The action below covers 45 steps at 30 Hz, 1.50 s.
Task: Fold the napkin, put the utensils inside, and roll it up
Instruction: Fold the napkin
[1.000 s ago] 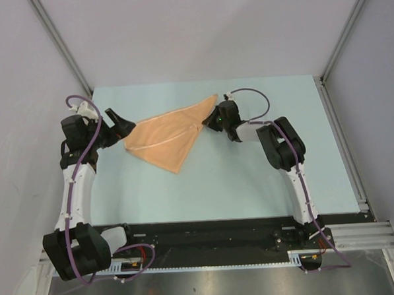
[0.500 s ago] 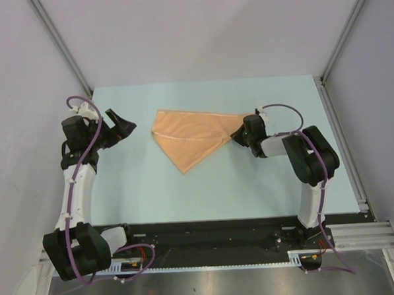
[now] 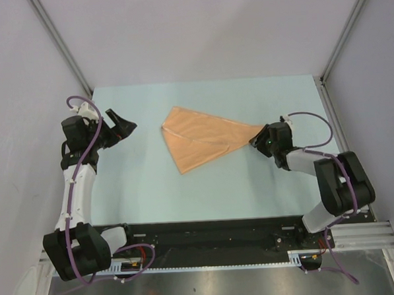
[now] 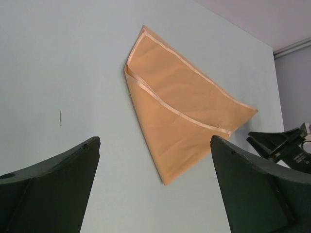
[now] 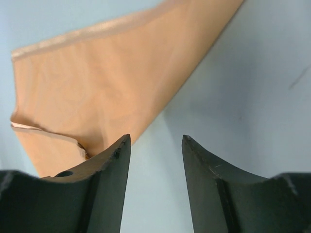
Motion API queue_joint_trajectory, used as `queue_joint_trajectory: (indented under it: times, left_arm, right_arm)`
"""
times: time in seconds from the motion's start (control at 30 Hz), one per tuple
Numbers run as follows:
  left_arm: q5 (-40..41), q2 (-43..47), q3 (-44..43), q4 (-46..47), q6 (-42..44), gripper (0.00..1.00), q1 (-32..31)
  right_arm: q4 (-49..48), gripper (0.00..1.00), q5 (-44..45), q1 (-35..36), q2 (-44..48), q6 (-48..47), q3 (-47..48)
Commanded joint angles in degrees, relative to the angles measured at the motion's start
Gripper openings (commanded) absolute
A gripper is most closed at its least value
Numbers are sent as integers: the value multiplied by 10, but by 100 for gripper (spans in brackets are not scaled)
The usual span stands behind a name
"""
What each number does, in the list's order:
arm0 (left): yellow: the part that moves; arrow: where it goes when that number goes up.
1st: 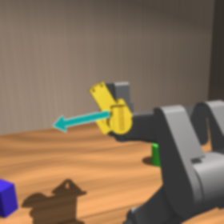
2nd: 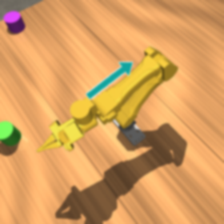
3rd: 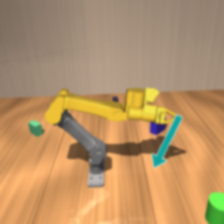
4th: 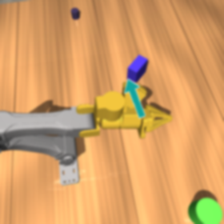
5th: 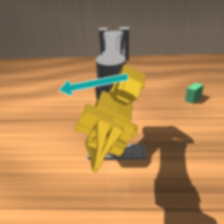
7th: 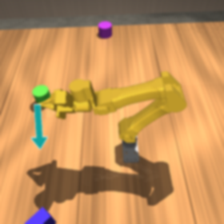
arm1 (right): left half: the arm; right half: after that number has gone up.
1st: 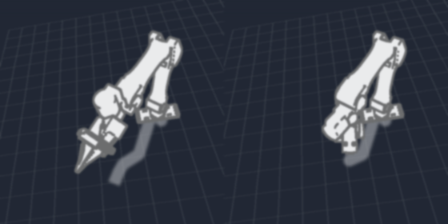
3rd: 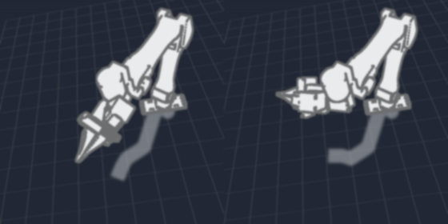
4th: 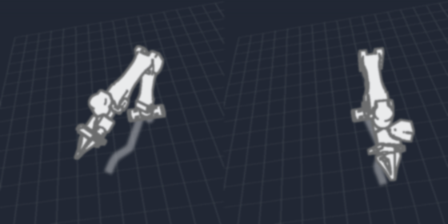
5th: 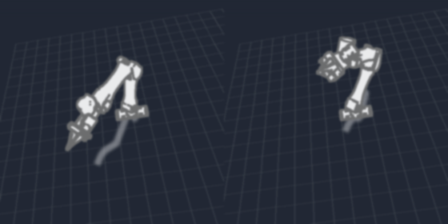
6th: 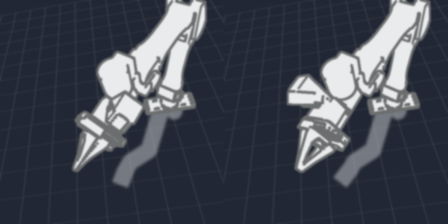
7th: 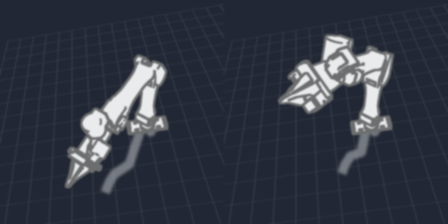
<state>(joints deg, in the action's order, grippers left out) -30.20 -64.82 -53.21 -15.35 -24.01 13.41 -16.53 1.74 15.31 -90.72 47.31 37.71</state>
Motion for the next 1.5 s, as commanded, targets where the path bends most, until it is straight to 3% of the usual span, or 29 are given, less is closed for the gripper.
queue_joint_trajectory:
  times: [0.0, 0.2, 0.7, 1.23, 1.4, 1.47]
  left_arm:
    - [-8, 16, 1, 20, -6, 100, 6]
    - [-17, 13, 5, 25, -11, 100, 7]
    - [-7, 7, 0, 18, -5, 100, 6]
    - [-6, 7, -1, 17, -2, 100, 7]
    - [-5, 7, -1, 16, -2, 100, 8]
    - [-6, 8, -1, 16, -2, 100, 8]
  right_arm:
    - [58, 52, -41, -63, 65, -92, 8]
    - [41, 51, -135, -143, 21, -126, 35]
    - [-77, 48, -92, -170, -117, -51, 61]
    - [-82, 47, -104, -186, -176, -37, 113]
    - [-80, 43, -105, -187, -184, -35, 121]
    - [-80, 37, -105, -186, -186, -35, 123]
